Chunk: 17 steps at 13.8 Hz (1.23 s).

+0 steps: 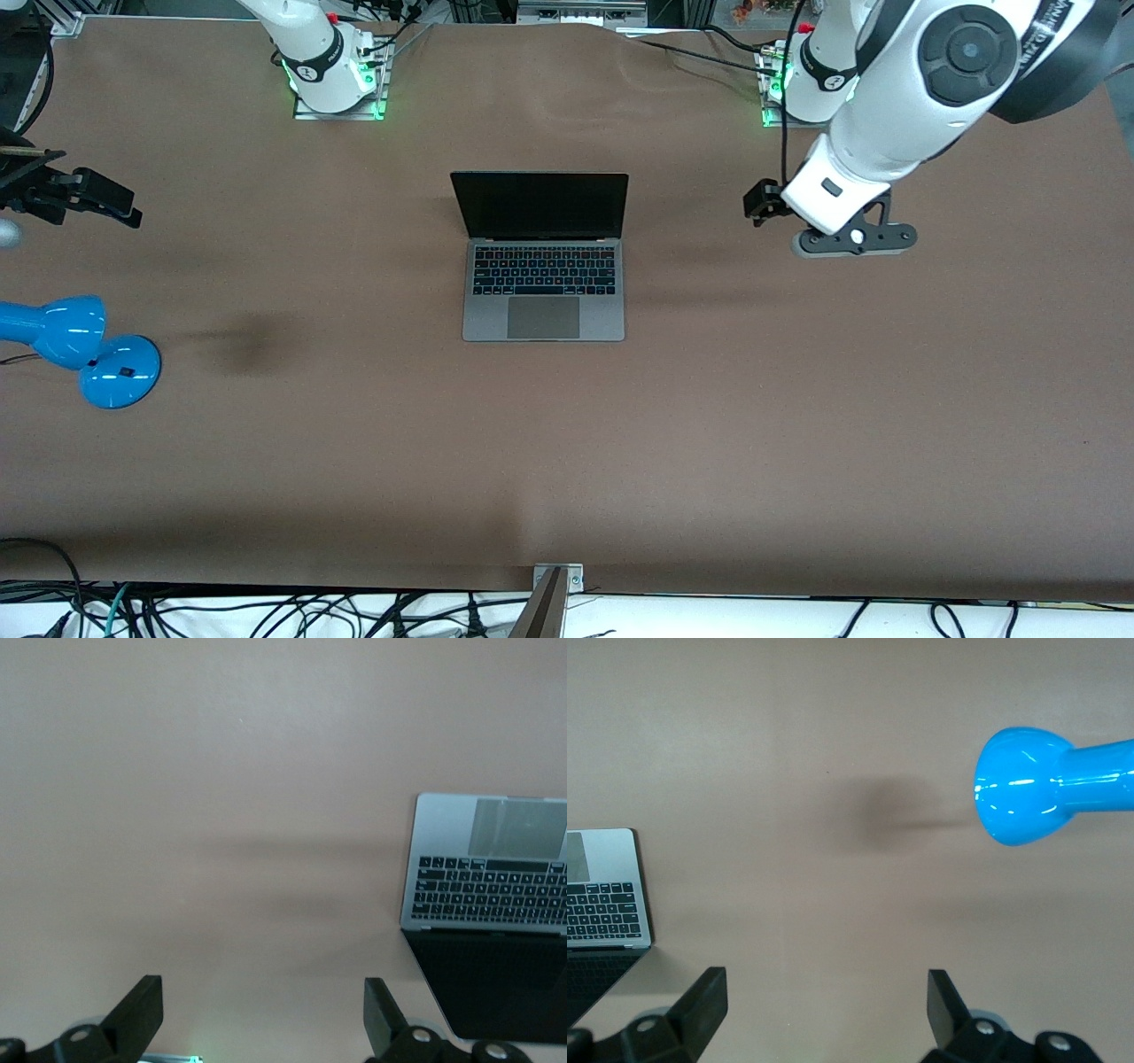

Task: Close laptop with both arms from behind
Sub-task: 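Move the left gripper toward the laptop screen's back edge, then lower the left gripper behind the screen while the right gripper approaches it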

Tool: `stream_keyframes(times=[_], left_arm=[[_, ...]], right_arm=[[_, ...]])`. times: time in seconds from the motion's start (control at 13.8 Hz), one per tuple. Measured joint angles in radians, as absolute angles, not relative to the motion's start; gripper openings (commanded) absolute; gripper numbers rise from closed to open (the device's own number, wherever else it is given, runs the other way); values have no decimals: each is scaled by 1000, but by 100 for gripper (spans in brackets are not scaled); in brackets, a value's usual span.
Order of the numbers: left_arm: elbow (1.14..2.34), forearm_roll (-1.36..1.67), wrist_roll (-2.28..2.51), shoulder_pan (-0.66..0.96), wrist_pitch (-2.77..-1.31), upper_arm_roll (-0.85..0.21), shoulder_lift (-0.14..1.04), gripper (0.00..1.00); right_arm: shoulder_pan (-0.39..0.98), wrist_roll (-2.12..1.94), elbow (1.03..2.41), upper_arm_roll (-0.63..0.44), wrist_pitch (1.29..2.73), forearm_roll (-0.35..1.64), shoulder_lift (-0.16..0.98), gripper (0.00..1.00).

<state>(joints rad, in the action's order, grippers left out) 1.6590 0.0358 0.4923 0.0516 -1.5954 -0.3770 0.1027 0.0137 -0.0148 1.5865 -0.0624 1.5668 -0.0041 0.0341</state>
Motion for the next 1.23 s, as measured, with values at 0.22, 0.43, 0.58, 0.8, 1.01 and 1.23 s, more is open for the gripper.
stream_keyframes(times=[0.22, 0.43, 0.58, 0.8, 1.01, 1.23], left_arm=[[1653, 36, 502, 79, -1562, -389, 98, 100], [1619, 37, 509, 85, -1548, -411, 91, 100], [1603, 37, 512, 90, -1545, -421, 87, 100], [1602, 42, 548, 131, -1544, -429, 93, 100], [1605, 50, 649, 182, -1544, -460, 137, 100], [1607, 104, 691, 194, -1546, -486, 210, 100]], right_arm=[[14, -15, 1587, -62, 1567, -4, 34, 100], [14, -15, 1587, -62, 1566, -4, 34, 100], [14, -16, 1587, -62, 1562, -3, 35, 100], [19, -35, 1588, -56, 1481, 2, 45, 100], [51, -44, 1588, -34, 1393, 4, 62, 100], [130, -46, 1595, -24, 1311, 11, 74, 100]])
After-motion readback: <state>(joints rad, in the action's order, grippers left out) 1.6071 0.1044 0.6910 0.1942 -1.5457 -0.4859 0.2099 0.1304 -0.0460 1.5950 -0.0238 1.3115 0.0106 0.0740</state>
